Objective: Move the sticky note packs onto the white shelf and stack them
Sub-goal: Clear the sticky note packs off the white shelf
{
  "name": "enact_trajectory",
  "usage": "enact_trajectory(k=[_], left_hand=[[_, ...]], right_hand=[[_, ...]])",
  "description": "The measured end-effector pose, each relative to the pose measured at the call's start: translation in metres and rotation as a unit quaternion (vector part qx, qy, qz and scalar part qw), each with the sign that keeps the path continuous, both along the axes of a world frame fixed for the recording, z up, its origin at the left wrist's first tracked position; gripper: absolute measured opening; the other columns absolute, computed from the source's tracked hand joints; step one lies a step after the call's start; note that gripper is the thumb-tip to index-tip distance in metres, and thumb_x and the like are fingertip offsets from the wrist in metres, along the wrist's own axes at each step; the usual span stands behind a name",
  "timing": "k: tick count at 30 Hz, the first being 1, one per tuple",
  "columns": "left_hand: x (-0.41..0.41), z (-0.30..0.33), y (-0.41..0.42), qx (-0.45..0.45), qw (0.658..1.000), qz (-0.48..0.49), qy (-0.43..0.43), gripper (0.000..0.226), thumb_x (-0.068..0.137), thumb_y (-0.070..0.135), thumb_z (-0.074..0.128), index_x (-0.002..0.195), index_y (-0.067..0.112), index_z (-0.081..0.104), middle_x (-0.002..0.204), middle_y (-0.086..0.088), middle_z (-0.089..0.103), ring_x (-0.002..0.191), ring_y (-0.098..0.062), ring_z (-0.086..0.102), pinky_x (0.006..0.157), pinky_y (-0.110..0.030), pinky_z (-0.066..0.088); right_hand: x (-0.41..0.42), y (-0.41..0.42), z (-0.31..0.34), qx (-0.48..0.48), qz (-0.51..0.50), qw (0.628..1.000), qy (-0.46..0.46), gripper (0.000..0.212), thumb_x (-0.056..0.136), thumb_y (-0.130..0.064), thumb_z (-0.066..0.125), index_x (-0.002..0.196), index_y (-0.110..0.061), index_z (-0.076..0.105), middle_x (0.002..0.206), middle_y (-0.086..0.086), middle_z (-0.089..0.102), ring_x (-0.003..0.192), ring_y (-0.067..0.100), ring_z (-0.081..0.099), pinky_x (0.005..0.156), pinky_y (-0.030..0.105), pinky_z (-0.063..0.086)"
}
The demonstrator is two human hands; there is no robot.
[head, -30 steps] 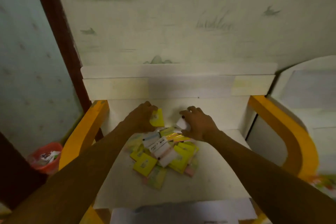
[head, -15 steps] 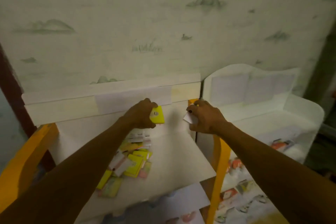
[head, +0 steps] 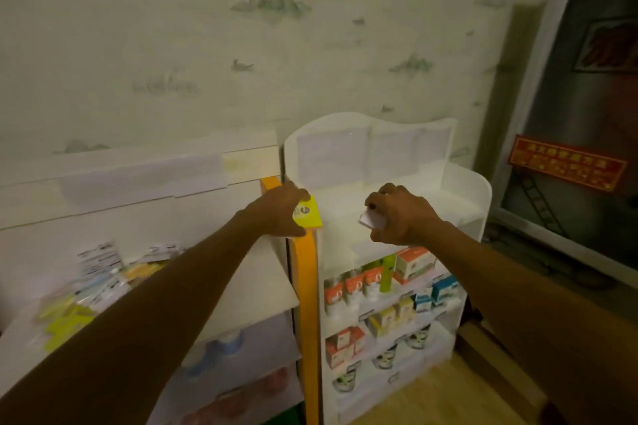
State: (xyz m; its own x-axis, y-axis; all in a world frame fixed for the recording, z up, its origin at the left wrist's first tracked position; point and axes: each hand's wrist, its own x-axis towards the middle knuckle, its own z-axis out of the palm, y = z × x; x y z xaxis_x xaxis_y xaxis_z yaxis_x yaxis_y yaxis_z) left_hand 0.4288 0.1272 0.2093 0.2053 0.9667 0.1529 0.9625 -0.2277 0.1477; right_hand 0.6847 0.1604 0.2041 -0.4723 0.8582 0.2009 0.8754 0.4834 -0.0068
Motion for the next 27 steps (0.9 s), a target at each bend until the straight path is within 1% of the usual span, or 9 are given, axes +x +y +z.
enact_trajectory(k=[3, 10, 14, 20, 27], left_hand=[[0.029, -0.001, 0.026, -0.002, 1.0, 0.004, 0.004, 0.083, 0.073, 0.036, 0.079, 0.141, 0.014, 0.036, 0.133, -0.012, 0.04, 0.123, -0.027, 0.044, 0.099, -0.033, 0.037], [0.082, -0.017, 0.125, -0.002, 1.0, -0.006, 0.001, 0.085, 0.07, 0.035, 0.082, 0.138, 0.011, 0.037, 0.129, -0.013, 0.042, 0.116, -0.029, 0.047, 0.093, -0.033, 0.037], [0.111, -0.035, 0.199, -0.004, 1.0, -0.01, -0.019, 0.083, 0.069, 0.035, 0.082, 0.137, 0.011, 0.04, 0.128, -0.013, 0.043, 0.116, -0.029, 0.047, 0.094, -0.033, 0.037], [0.146, -0.05, 0.3, -0.008, 1.0, -0.013, -0.027, 0.081, 0.069, 0.035, 0.082, 0.136, 0.013, 0.042, 0.129, -0.011, 0.044, 0.118, -0.028, 0.047, 0.095, -0.032, 0.037], [0.184, -0.06, 0.39, -0.014, 0.999, -0.005, -0.031, 0.081, 0.069, 0.034, 0.083, 0.136, 0.013, 0.043, 0.129, -0.011, 0.046, 0.117, -0.029, 0.049, 0.096, -0.034, 0.041]], right_hand=[[0.034, 0.023, 0.0, 0.0, -0.008, 1.0, -0.005, 0.064, 0.073, -0.044, 0.071, 0.131, -0.026, 0.048, 0.133, 0.003, 0.045, 0.118, 0.024, 0.045, 0.086, 0.038, 0.047], [0.096, 0.113, -0.013, 0.001, -0.023, 1.0, -0.02, 0.065, 0.073, -0.043, 0.072, 0.131, -0.027, 0.047, 0.138, 0.001, 0.042, 0.121, 0.023, 0.043, 0.088, 0.039, 0.047], [0.131, 0.182, -0.023, -0.004, -0.027, 0.999, -0.034, 0.064, 0.072, -0.043, 0.073, 0.129, -0.027, 0.048, 0.135, 0.0, 0.044, 0.117, 0.02, 0.045, 0.09, 0.038, 0.049], [0.174, 0.286, -0.03, -0.022, -0.026, 0.999, -0.04, 0.066, 0.071, -0.033, 0.076, 0.13, -0.024, 0.049, 0.135, 0.002, 0.043, 0.117, 0.022, 0.044, 0.093, 0.039, 0.048], [0.213, 0.388, -0.041, -0.035, -0.009, 0.998, -0.042, 0.064, 0.072, -0.03, 0.077, 0.13, -0.024, 0.05, 0.137, 0.002, 0.042, 0.119, 0.021, 0.043, 0.094, 0.04, 0.049]])
